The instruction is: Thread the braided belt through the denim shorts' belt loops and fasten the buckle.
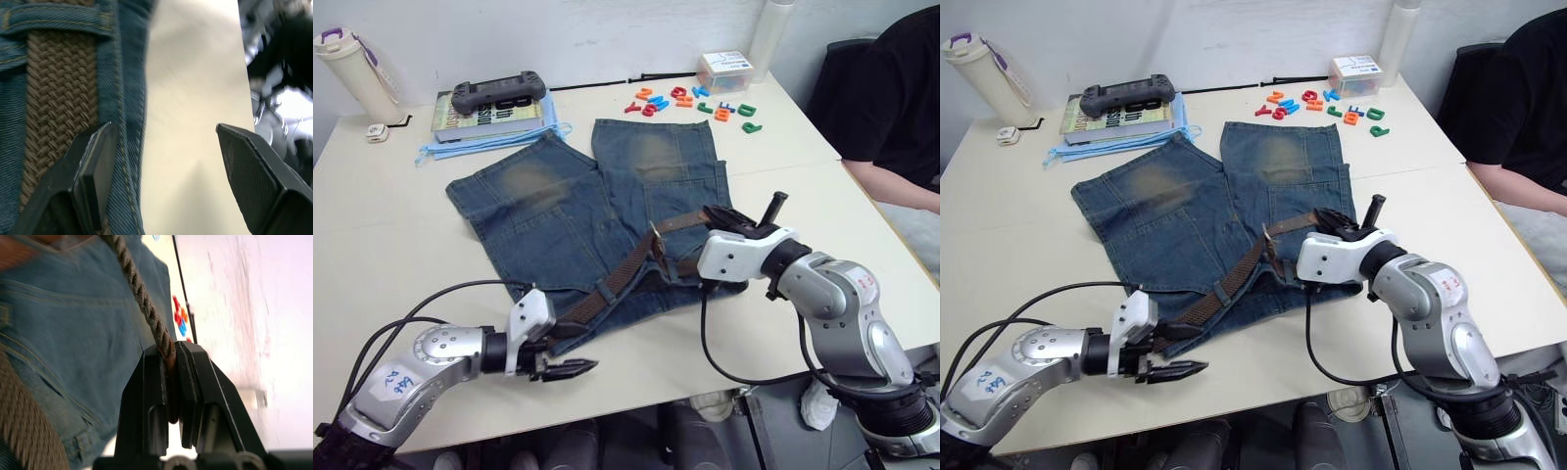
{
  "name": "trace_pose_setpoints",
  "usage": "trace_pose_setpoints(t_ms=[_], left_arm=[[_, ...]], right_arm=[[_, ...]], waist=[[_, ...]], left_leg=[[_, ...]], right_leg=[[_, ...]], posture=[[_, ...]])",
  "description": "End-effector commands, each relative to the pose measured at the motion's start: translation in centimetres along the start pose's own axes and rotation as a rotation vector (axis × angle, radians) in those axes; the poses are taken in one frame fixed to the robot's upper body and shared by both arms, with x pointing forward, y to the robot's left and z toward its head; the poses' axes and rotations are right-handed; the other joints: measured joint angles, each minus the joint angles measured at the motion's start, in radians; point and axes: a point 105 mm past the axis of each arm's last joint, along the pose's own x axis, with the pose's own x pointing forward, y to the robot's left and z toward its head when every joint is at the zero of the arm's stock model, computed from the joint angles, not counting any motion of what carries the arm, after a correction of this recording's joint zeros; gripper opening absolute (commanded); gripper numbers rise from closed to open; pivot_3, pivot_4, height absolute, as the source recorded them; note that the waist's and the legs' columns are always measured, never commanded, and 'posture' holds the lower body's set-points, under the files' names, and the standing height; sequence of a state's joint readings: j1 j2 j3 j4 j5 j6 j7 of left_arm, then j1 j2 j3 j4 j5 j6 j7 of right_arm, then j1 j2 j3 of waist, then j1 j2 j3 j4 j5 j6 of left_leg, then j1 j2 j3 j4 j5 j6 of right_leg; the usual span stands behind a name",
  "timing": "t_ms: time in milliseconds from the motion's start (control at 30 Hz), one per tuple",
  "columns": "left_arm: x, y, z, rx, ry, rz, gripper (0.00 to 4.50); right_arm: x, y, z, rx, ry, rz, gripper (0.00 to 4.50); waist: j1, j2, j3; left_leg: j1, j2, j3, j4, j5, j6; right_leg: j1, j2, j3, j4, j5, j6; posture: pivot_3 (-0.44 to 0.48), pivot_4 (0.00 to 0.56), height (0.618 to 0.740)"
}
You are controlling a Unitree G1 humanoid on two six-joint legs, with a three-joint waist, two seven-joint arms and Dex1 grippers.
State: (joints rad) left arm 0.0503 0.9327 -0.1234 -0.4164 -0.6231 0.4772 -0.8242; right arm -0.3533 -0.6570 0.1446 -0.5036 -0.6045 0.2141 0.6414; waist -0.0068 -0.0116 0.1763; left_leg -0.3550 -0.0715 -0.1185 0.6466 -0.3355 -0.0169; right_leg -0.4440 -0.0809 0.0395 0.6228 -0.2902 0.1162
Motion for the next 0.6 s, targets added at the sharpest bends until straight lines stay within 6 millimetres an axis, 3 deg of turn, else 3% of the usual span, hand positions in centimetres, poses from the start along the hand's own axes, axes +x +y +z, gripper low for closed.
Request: trace_pose_setpoints(t_ms=[33,200,333,567,600], left_arm=[[-1.1,0.4,-2.5,-0.067,0.083,0.019,3.55],[-1.7,0.9,-2.6,-0.064,0.091,0.026,3.55],[-2.3,1.1,-2.9,-0.062,0.106,0.030,3.55],[-2.4,1.5,-2.5,-0.031,0.094,0.046,3.55],[-2.4,1.7,-1.4,-0.030,0.052,0.050,3.55]], right_arm=[[-0.6,-2.6,-0.9,-0.050,0.029,-0.099,0.00],[-0.4,-3.8,-1.8,-0.071,0.069,-0.150,0.00],[-0.7,-5.9,-3.0,-0.088,0.134,-0.235,0.00],[-0.7,-6.3,-2.4,-0.099,0.099,-0.248,0.00],[-0.7,-6.2,-1.5,-0.091,0.050,-0.239,0.00]], waist=[[0.002,0.000,0.000],[0.002,0.000,0.000],[0.003,0.000,0.000],[0.006,0.000,0.000],[0.005,0.000,0.000]], left_leg=[[0.000,0.000,0.000,0.000,0.000,0.000],[0.000,0.000,0.000,0.001,0.000,0.001],[0.000,0.000,0.000,0.002,0.000,0.001],[0.000,-0.001,0.000,0.003,0.000,0.001],[0.000,-0.001,0.000,0.003,0.000,0.001]], right_leg=[[0.000,0.000,0.000,0.000,0.000,0.000],[0.000,0.000,0.000,0.001,0.000,0.000],[0.000,0.000,0.000,0.002,0.000,0.000],[0.000,0.000,0.000,0.002,0.000,0.000],[0.000,0.000,0.000,0.003,0.000,0.000]], posture=[[0.000,0.150,0.738],[0.000,0.150,0.738],[0.000,0.150,0.738],[0.000,0.150,0.738],[0.000,0.150,0.738]])
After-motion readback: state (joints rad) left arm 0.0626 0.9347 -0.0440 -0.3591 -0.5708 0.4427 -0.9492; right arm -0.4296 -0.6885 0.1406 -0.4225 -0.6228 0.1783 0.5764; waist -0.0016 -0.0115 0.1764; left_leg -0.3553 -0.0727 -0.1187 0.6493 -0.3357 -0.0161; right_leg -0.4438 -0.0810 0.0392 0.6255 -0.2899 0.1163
